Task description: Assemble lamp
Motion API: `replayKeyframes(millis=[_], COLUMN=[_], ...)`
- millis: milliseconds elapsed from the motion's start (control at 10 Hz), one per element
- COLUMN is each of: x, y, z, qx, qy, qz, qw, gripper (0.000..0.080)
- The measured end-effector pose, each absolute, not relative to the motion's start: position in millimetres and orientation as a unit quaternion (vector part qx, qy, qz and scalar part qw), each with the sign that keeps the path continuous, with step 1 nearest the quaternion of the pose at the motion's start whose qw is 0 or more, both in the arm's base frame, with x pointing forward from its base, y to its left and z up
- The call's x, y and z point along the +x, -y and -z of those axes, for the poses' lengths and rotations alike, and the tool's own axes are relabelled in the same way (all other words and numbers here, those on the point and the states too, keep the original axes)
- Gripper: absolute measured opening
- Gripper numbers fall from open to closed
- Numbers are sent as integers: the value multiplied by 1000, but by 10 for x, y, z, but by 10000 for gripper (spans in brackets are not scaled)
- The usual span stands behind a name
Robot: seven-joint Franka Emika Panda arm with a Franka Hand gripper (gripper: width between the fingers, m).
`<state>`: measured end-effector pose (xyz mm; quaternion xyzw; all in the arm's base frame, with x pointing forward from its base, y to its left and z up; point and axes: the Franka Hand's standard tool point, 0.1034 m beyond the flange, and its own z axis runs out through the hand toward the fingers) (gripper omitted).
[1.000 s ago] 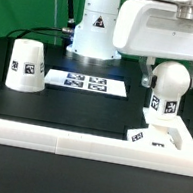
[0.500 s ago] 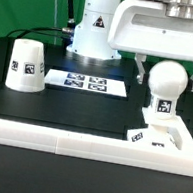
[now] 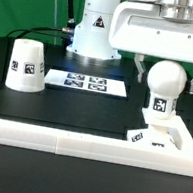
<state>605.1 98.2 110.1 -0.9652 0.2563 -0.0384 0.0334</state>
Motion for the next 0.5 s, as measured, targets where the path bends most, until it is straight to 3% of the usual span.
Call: replayKeyframes(millis=[500], x=[6036], y=[-994], z=[-1098], qx=[-904], qy=[-422], qz=[15], qw=[58], gripper=[580])
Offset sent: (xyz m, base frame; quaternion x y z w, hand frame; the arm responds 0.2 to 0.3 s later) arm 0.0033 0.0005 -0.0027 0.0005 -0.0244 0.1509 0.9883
